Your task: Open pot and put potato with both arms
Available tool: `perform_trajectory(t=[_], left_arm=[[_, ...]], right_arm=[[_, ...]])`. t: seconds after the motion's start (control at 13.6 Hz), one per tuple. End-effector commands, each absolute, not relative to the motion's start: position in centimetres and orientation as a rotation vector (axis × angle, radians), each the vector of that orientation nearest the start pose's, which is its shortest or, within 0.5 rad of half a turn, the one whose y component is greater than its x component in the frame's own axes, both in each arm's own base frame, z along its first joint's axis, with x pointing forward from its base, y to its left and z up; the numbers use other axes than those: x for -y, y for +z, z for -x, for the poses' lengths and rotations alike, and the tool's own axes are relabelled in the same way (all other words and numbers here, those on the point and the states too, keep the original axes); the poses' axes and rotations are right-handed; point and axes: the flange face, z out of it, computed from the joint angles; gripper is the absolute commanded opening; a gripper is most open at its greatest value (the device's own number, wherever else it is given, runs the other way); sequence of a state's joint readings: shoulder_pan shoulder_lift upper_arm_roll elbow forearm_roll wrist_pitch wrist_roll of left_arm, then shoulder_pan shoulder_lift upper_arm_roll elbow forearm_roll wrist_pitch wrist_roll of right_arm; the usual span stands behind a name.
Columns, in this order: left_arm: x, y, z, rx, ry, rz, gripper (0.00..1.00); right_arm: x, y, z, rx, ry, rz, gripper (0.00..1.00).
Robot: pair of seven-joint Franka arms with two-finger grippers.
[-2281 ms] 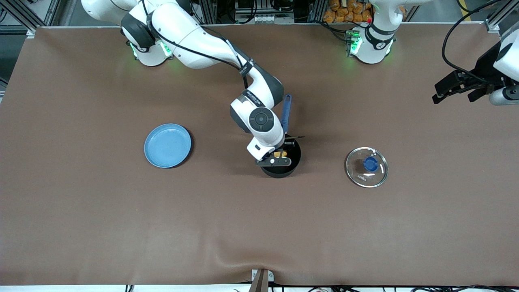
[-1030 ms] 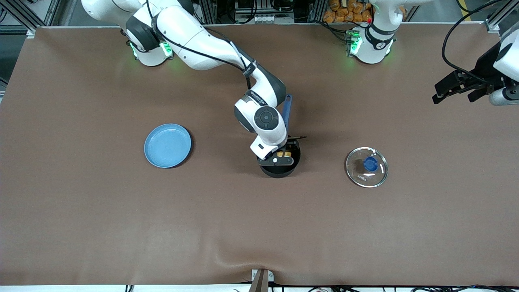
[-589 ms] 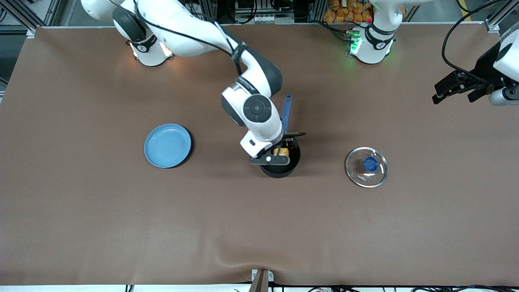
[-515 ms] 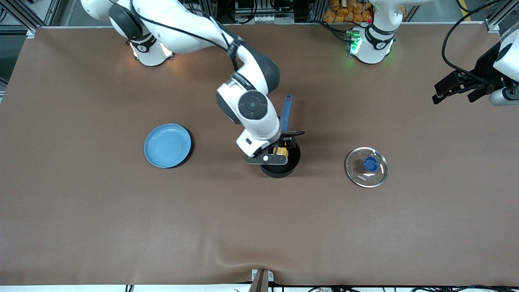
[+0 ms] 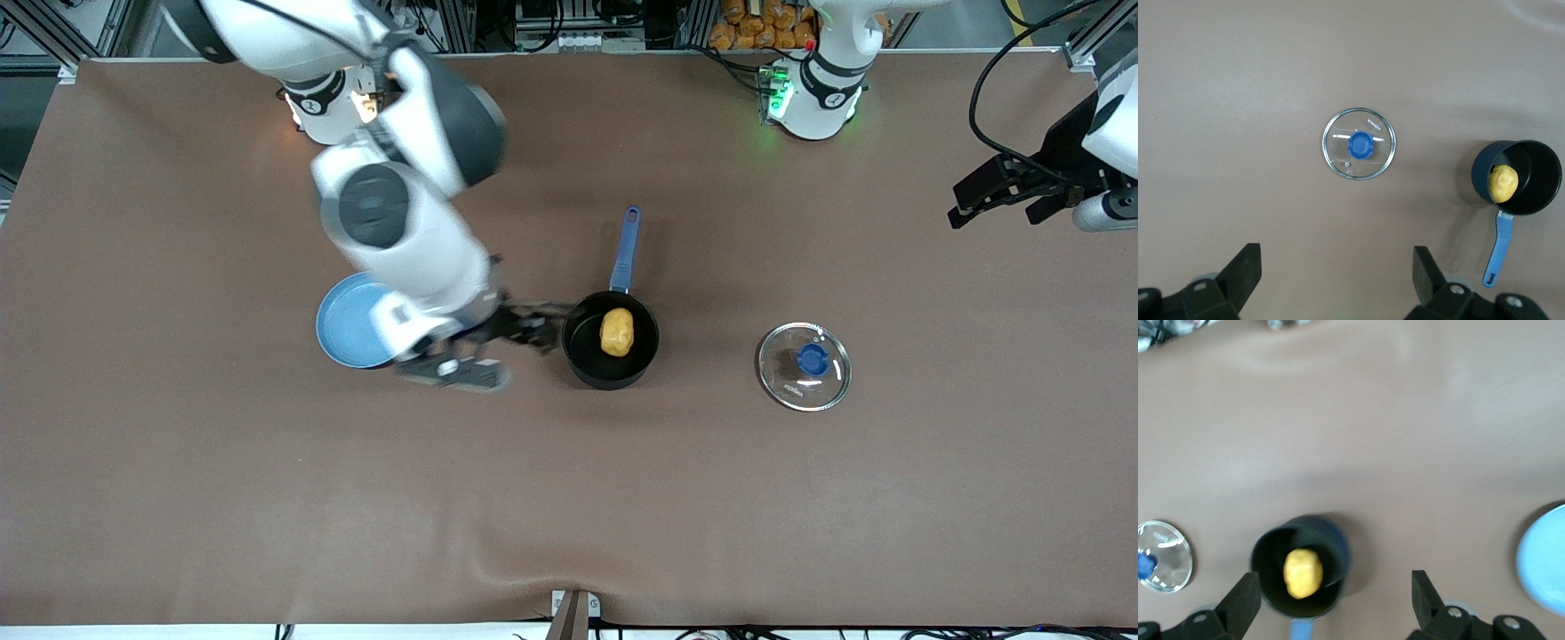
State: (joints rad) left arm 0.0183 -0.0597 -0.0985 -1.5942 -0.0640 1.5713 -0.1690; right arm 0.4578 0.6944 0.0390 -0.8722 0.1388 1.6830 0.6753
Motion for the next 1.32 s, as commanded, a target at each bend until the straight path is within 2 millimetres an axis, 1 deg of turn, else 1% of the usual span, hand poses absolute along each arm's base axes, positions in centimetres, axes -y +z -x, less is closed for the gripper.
perform_trajectory(t=[0.0,0.07,0.15,0.22,0.29,0.37,0.52,0.59,0.66,0.74,0.81,0.88,0.96,1.1,1.25], left_arm=[[5.1,65.0,-53.3,0.106,-0.065,3.221,1.00],[5.1,65.1,-53.3,0.106,-0.067,3.221,1.00],[5.1,65.1,-53.3,0.106,-0.067,3.221,1.00],[5.1,65.1,-53.3,0.106,-0.067,3.221,1.00],[5.0,65.0,-53.4,0.109,-0.065,3.221,1.00],[5.0,65.1,-53.3,0.109,-0.067,3.221,1.00],[4.8,64.9,-53.4,0.114,-0.063,3.221,1.00],[4.8,64.9,-53.4,0.114,-0.063,3.221,1.00],[4.7,64.9,-53.4,0.116,-0.063,3.220,1.00],[4.7,64.9,-53.4,0.116,-0.063,3.220,1.00],[4.8,64.9,-53.4,0.114,-0.063,3.221,1.00],[4.8,64.9,-53.4,0.114,-0.063,3.221,1.00],[5.0,65.0,-53.4,0.109,-0.065,3.221,1.00],[4.9,64.9,-53.4,0.111,-0.062,3.221,1.00],[4.9,65.0,-53.4,0.111,-0.065,3.221,1.00]], right_arm=[[-28.2,55.2,-66.9,-0.322,0.005,2.926,1.00],[-24.9,56.3,-67.5,-0.388,0.001,2.925,1.00],[-23.2,57.3,-67.1,-0.407,0.015,2.948,1.00],[-21.6,57.9,-67.0,-0.438,0.032,2.955,1.00],[-19.2,59.7,-66.7,-0.477,0.027,2.943,1.00],[-17.7,61.0,-66.5,-0.493,0.008,2.934,1.00],[-14.4,61.2,-67.2,-0.530,0.000,2.921,1.00],[-12.6,61.1,-67.4,-0.522,-0.001,2.950,1.00],[-11.1,60.8,-67.2,-0.460,0.025,3.002,1.00],[-10.3,62.1,-66.5,-0.362,0.012,3.034,1.00],[-8.6,63.6,-65.7,-0.320,-0.009,3.063,1.00],[-7.0,64.9,-64.9,-0.335,-0.002,3.058,1.00],[-6.8,66.6,-63.5,-0.357,-0.010,3.073,1.00],[-6.8,67.8,-61.3,-0.350,0.017,3.087,1.00],[-6.3,68.4,-58.0,-0.361,0.026,3.106,1.00]])
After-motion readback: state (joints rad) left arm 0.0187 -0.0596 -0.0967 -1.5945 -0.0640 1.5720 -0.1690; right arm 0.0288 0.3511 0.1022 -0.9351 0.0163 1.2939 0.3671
